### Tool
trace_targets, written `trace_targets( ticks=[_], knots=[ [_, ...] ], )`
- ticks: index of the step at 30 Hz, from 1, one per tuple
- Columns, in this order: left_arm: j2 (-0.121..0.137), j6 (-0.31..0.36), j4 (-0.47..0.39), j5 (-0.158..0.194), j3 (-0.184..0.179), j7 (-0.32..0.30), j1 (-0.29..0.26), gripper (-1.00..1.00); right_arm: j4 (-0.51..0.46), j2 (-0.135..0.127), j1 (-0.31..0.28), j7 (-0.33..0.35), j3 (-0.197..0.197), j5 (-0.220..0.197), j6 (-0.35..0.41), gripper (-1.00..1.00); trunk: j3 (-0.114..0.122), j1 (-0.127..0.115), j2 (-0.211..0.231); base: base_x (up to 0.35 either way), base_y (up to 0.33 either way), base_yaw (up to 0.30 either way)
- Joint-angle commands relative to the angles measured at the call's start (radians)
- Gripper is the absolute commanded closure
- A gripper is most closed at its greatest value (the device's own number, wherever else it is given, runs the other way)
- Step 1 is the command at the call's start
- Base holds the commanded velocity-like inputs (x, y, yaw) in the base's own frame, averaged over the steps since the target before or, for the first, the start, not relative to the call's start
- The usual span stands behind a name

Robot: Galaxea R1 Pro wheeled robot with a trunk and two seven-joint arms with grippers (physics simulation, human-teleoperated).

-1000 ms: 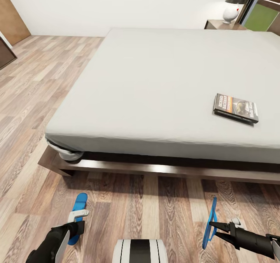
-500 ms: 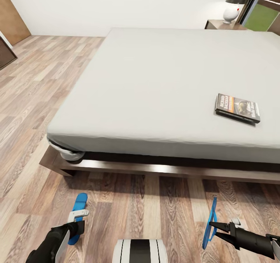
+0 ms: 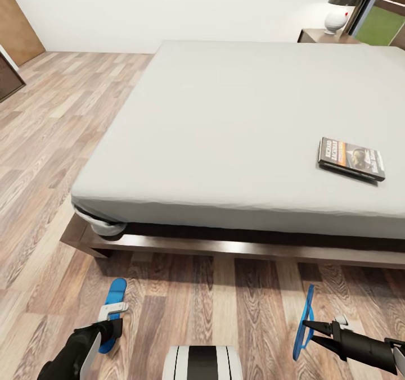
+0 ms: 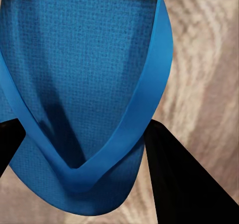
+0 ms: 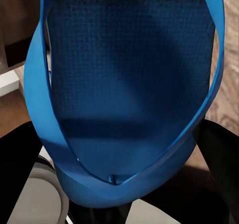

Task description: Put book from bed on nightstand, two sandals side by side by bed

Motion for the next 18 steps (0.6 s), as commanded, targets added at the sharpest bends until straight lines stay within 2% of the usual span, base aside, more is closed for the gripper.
trace_targets(
  ticks=[1, 7, 11, 18],
  knots=[
    [-0.001, 0.005, -0.002, -0.013, 0.005, -0.012, 0.000, 1.00, 0.000, 0.000, -0.001, 0.001, 0.000, -0.003, 0.007, 1.00, -0.001, 0.000, 0.000, 0.017, 0.009, 0.000],
    [-0.002, 0.005, -0.002, -0.013, 0.005, -0.013, 0.000, 1.00, 0.000, 0.000, -0.001, 0.001, 0.000, -0.003, 0.007, 1.00, -0.001, 0.000, 0.000, 0.004, 0.002, 0.000],
    [-0.002, 0.006, -0.002, -0.013, 0.005, -0.013, 0.000, 1.00, 0.000, 0.000, 0.000, 0.001, 0.000, -0.003, 0.008, 1.00, -0.016, 0.002, -0.001, 0.000, 0.000, 0.000],
    [-0.002, 0.006, -0.002, -0.013, 0.005, -0.013, 0.000, 1.00, 0.000, 0.000, 0.000, 0.001, 0.000, -0.003, 0.008, 1.00, -0.016, 0.002, -0.001, 0.000, 0.000, 0.000]
  ],
)
